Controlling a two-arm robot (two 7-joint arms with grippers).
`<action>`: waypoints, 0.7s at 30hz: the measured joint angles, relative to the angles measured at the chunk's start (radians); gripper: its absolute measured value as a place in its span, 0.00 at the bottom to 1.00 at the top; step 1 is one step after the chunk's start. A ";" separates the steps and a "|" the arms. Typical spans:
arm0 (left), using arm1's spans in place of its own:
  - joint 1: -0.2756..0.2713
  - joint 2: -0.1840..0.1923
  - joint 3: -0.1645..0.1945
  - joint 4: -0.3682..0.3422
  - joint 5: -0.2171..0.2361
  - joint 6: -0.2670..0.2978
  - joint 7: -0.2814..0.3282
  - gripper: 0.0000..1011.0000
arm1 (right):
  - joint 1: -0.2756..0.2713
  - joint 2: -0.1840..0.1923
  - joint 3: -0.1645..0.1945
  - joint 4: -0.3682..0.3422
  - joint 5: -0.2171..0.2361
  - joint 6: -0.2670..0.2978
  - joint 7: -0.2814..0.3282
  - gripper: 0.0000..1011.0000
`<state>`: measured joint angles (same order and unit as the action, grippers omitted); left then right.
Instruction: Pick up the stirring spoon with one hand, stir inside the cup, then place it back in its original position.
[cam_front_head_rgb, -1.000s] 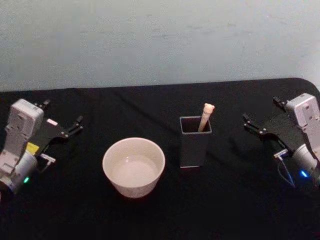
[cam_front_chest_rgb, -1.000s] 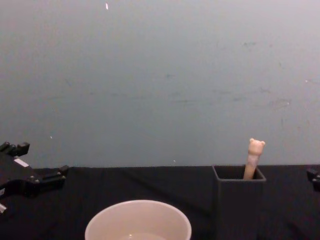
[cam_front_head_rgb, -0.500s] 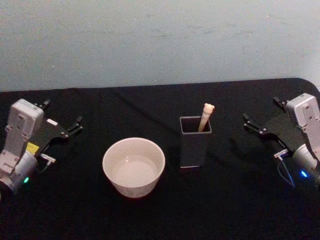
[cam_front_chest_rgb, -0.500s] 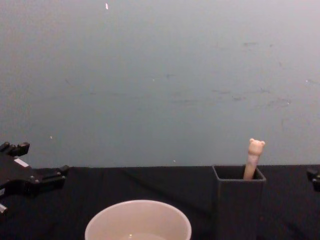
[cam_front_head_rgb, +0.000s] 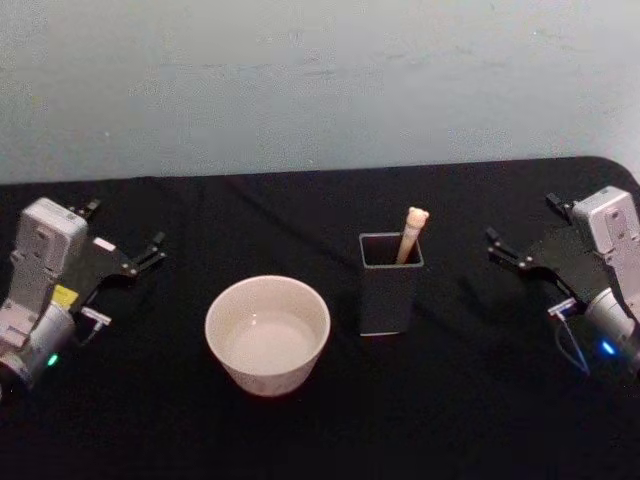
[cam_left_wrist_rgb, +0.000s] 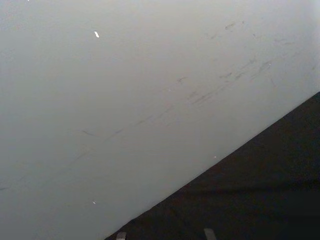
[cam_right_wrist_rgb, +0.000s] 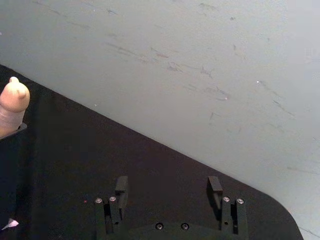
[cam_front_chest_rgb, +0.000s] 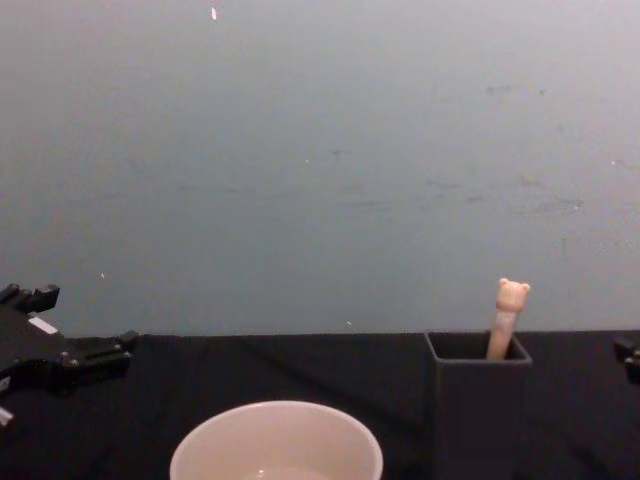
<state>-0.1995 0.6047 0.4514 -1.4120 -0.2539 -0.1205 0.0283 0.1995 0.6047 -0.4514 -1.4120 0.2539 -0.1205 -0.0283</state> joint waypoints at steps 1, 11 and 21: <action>0.000 0.000 0.000 0.000 0.000 0.000 0.000 0.99 | 0.000 0.000 0.000 0.000 0.000 0.000 0.000 0.99; 0.000 0.000 0.000 0.000 0.000 0.000 0.000 0.99 | 0.000 0.000 0.000 0.000 0.000 0.000 0.000 0.99; 0.000 0.000 0.000 0.000 0.000 0.000 0.000 0.99 | -0.010 -0.014 0.039 0.001 0.021 -0.014 0.038 0.99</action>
<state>-0.1995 0.6047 0.4514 -1.4120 -0.2539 -0.1205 0.0283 0.1893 0.5902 -0.4120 -1.4107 0.2749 -0.1349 0.0097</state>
